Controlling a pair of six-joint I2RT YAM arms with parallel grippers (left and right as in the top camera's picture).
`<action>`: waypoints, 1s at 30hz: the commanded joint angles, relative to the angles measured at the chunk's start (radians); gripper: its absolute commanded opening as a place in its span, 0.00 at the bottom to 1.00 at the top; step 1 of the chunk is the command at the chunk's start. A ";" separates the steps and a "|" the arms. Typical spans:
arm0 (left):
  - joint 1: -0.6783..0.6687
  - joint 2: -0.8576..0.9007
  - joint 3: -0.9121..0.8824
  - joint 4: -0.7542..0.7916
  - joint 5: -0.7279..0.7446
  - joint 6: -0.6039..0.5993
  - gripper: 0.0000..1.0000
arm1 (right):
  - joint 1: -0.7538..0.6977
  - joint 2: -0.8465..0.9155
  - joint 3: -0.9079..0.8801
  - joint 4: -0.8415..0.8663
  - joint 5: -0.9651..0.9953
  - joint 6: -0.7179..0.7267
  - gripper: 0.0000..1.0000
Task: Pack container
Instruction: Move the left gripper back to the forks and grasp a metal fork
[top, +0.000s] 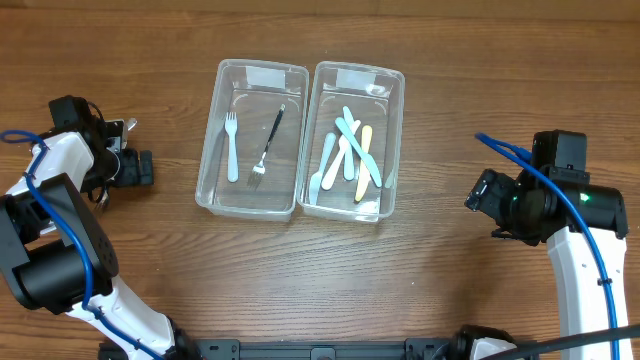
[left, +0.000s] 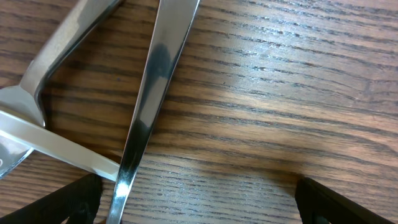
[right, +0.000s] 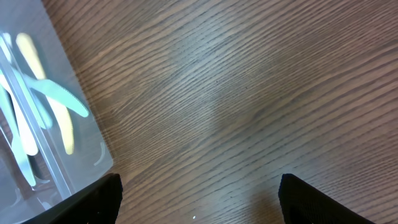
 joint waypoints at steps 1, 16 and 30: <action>0.005 0.073 -0.009 0.002 -0.010 0.012 1.00 | 0.005 -0.002 0.003 0.002 0.002 -0.003 0.83; 0.004 0.072 -0.009 -0.001 -0.008 0.011 0.25 | 0.005 -0.002 0.003 0.002 0.008 -0.003 0.83; 0.003 0.069 -0.003 -0.007 -0.007 0.005 0.04 | 0.005 -0.002 0.003 0.002 0.008 -0.003 0.83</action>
